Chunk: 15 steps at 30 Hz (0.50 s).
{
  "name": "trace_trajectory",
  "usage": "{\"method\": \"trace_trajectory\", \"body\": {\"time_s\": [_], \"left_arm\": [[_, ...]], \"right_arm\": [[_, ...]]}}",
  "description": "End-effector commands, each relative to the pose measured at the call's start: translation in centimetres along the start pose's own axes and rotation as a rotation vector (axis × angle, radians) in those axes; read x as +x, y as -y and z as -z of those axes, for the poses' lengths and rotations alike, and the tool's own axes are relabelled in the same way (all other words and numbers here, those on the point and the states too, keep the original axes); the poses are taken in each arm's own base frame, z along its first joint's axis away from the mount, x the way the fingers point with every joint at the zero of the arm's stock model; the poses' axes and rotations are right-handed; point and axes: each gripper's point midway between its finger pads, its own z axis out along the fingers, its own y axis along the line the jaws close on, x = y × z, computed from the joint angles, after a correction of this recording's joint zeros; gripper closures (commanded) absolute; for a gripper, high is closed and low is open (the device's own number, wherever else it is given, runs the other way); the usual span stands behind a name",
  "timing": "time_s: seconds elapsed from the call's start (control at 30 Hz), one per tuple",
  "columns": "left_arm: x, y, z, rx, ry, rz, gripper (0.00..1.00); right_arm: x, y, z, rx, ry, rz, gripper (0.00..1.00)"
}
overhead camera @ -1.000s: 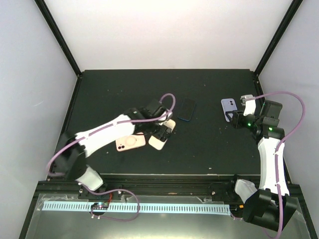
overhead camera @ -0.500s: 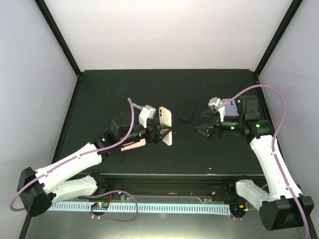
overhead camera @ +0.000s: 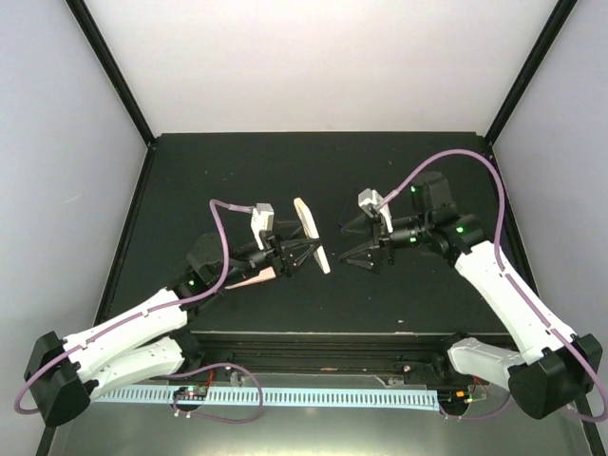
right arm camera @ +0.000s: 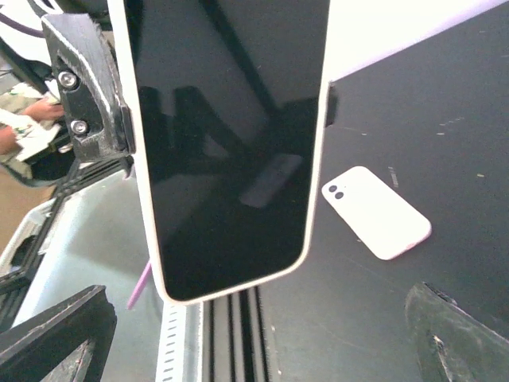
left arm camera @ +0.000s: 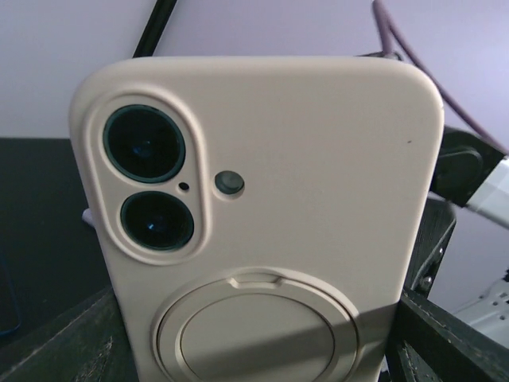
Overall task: Take the phone out of the phone case
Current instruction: Adjust the phone.
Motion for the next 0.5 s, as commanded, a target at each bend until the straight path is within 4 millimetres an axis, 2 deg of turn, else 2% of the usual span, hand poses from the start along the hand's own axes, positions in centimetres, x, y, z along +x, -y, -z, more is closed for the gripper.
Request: {"method": "trace_trajectory", "body": {"time_s": [0.0,0.47], "left_arm": [[-4.2,4.0,1.0,0.155,0.16,-0.032,0.51],[-3.7,4.8,0.6,0.245,0.157,0.025,0.52]], "right_arm": [[-1.6,-2.1,-1.4,-0.096,0.008,0.036,0.0],[-1.9,-4.9,-4.5,-0.26,-0.042,0.037,0.0]]}}
